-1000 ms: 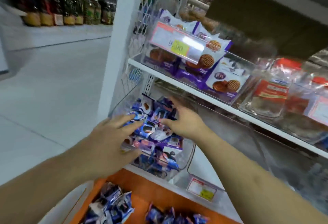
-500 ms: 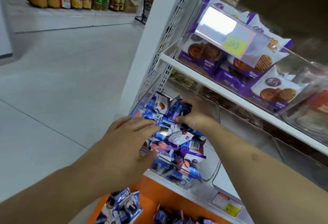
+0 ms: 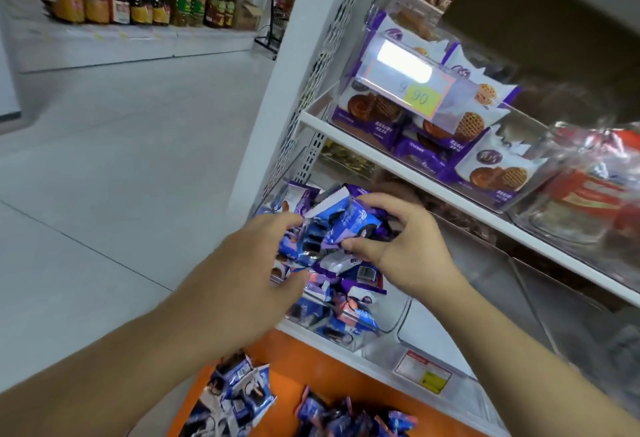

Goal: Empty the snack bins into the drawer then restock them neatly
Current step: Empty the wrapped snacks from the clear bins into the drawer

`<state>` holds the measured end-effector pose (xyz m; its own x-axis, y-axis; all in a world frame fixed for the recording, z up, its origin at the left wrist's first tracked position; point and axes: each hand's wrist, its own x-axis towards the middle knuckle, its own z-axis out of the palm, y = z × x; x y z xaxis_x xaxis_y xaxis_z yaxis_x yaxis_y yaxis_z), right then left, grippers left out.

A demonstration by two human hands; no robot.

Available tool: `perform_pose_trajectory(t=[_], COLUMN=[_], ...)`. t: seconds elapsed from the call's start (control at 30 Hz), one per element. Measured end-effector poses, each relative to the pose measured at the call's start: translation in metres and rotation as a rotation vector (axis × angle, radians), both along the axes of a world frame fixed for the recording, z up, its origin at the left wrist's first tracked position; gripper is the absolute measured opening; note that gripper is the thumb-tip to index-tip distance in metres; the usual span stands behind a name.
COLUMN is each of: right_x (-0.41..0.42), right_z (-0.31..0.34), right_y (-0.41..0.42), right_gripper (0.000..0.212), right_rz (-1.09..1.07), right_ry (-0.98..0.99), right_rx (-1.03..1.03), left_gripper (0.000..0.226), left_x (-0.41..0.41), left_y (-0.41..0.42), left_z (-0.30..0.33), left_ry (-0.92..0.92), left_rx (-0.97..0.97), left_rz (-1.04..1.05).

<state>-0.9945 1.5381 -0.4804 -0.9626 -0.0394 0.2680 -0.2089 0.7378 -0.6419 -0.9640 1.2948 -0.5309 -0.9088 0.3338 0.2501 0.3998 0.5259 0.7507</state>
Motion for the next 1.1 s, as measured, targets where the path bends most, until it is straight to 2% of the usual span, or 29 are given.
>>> perform_pose_trajectory(t=[0.07,0.13,0.23,0.33,0.43,0.5,0.6,0.63,0.7,0.8,0.9,0.97,1.1], right_x=[0.032,0.064,0.107,0.146,0.183,0.201,0.222,0.229,0.24,0.249,0.256,0.261,0.268], right_z=[0.002,0.003,-0.008,-0.016,-0.017,-0.019,-0.031,-0.036,-0.046,-0.054,-0.052,-0.05,-0.051], right_y=[-0.001,-0.004,-0.002,0.005,0.018,0.028,0.04,0.043,0.047,0.053,0.058,0.062,0.071], right_gripper=[0.055,0.054,0.055,0.055,0.053,0.053,0.054,0.053,0.051,0.055,0.056,0.052,0.046], right_rz=[0.026,0.093,0.087,0.044,-0.043,-0.071,-0.07,-0.084,-0.095,-0.059,-0.033,-0.033,-0.035], right_ry=[0.072,0.038,-0.015,-0.036,-0.17,-0.209,-0.257,-0.278,-0.318,-0.39,-0.441,-0.477,-0.57], right_rx=[-0.015,-0.125,-0.232,-0.365,-0.696,-0.829,-0.951,-0.992,-1.082,-1.018,-0.979,-1.003,-1.097], left_gripper=[0.074,0.071,0.039,0.026,0.035,0.04,0.047,0.05,0.043,0.022,0.017,0.019,0.021], left_x=[0.004,0.012,0.033,0.054,0.071,0.08,0.092,0.095,0.097,0.099,0.1,0.098,0.093], left_y=[0.001,0.005,0.016,0.028,0.037,0.042,0.048,0.049,0.048,0.042,0.038,0.04,0.047], left_z=[0.01,0.022,0.036,0.039,0.038,0.036,0.031,0.029,0.021,0.005,-0.017,-0.025,-0.033], left_ry=[-0.082,-0.298,-0.617,-0.665,-0.753,-0.782,-0.803,-0.78,-0.673,-0.447,-0.292,-0.297,-0.327], left_rx=[0.168,0.285,0.506,0.556,0.644,0.645,0.563,0.514,0.369,0.022,-0.314,-0.386,-0.406], left_rz=[-0.006,-0.092,-0.25,-0.228,-0.145,-0.104,-0.102,-0.078,-0.029,-0.002,-0.051,-0.042,-0.037])
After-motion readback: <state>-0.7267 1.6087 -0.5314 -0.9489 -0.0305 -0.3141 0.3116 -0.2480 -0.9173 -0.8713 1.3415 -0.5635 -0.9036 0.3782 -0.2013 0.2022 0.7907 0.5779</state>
